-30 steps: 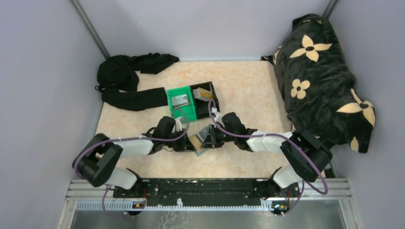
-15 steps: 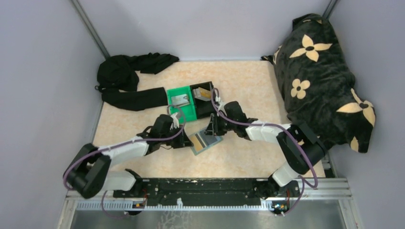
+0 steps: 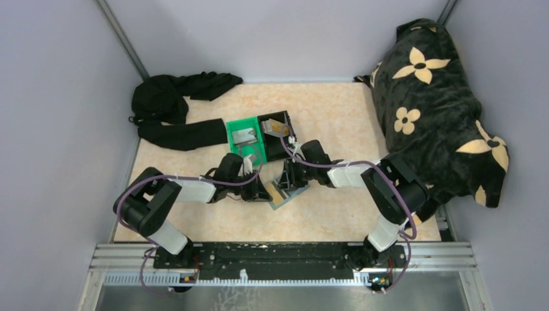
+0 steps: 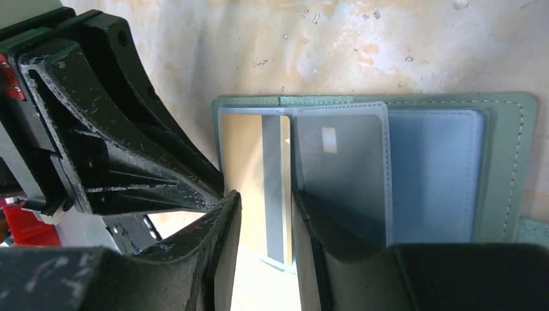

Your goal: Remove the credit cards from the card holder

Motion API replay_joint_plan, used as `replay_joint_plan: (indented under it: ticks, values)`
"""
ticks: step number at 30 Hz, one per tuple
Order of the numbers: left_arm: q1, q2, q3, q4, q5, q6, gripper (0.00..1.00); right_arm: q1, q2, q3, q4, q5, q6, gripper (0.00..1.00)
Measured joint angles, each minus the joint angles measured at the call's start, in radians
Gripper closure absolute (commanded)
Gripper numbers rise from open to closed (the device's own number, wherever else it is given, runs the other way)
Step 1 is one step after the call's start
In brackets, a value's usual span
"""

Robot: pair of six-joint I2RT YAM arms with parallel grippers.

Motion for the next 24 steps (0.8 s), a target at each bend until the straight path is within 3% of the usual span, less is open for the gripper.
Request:
replay_joint_plan:
  ticks: [12, 24]
  values:
    - [0.044, 0.041, 0.006, 0.026, 0.073, 0.000, 0.78, -0.084, 0.004, -0.039, 0.025, -0.127, -0.040, 0.69]
    - [0.067, 0.053, 0.021, 0.000, 0.099, 0.015, 0.79, -0.087, 0.038, -0.074, 0.089, -0.244, -0.045, 0.73]
